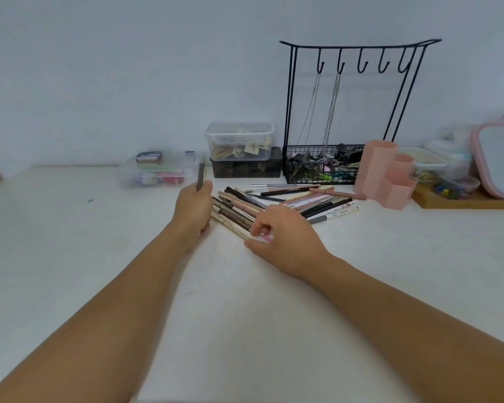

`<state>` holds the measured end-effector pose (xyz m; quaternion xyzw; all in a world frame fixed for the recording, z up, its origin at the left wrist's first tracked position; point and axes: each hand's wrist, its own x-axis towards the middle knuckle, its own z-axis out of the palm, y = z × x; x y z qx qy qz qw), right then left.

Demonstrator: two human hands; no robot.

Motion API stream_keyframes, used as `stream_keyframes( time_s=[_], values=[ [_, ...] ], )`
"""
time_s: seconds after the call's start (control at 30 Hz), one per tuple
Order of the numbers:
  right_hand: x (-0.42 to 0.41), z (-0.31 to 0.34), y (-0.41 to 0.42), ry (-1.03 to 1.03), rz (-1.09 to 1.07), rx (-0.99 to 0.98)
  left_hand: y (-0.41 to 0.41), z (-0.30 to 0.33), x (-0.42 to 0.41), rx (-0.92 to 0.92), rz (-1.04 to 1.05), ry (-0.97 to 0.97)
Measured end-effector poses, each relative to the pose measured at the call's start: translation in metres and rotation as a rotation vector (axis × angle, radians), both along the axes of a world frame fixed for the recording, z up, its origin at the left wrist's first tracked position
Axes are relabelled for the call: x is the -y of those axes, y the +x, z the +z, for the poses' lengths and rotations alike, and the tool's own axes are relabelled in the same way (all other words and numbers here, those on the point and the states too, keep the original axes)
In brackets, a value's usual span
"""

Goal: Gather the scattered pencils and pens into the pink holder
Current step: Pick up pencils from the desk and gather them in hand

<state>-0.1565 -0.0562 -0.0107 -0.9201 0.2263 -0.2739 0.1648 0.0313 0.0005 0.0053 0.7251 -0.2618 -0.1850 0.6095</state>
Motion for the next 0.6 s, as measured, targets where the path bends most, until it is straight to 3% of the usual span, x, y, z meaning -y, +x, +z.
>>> stream_keyframes(
  time_s=[0.27,0.47,0.6],
  values=[
    [0.013,0.009,-0.012,0.016,-0.130,-0.073,-0.011,-0.004,0.004,0.088,-0.048,0.083],
    [0.028,0.012,-0.022,0.282,-0.176,-0.078,-0.022,-0.004,0.008,0.112,-0.116,0.116],
    [0.032,0.015,-0.026,0.325,-0.165,-0.096,-0.020,-0.005,0.010,0.079,-0.135,0.104]
  ],
)
